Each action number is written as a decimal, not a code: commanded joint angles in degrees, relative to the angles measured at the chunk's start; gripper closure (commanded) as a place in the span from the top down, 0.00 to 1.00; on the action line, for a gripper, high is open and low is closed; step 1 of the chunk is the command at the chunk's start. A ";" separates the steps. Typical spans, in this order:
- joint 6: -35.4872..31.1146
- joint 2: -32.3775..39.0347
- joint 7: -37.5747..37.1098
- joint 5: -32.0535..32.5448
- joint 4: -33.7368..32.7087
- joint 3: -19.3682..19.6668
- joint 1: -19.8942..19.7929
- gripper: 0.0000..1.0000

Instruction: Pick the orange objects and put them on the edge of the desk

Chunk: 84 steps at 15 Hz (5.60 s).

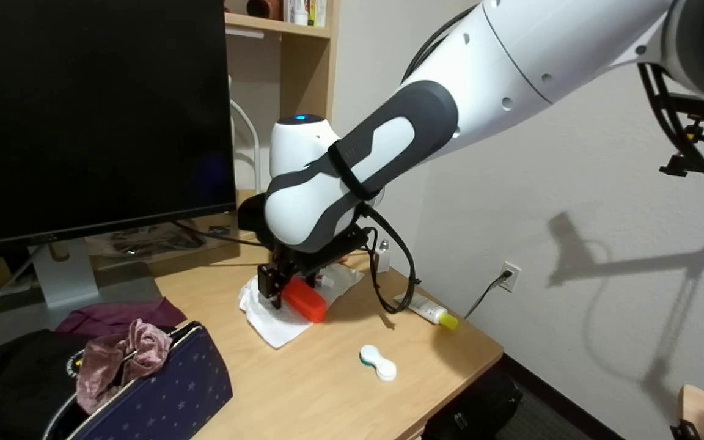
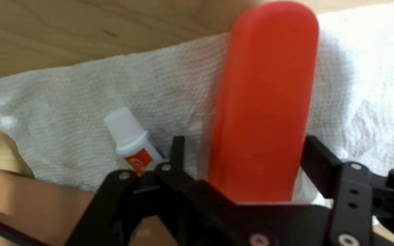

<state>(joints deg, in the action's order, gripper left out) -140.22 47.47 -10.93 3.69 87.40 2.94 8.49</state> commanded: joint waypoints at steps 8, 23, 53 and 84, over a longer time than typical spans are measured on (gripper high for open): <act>-1.48 -2.10 1.49 -0.79 3.23 -1.64 -1.19 1.00; -1.89 -5.49 1.06 -0.65 7.23 -1.38 -1.19 0.39; 15.29 -21.55 3.23 0.88 10.24 -0.11 -5.05 0.46; 29.72 12.46 3.21 -4.71 -36.79 1.19 -16.98 0.21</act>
<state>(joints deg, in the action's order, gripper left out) -108.68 56.68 -7.35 0.74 53.86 4.47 -6.89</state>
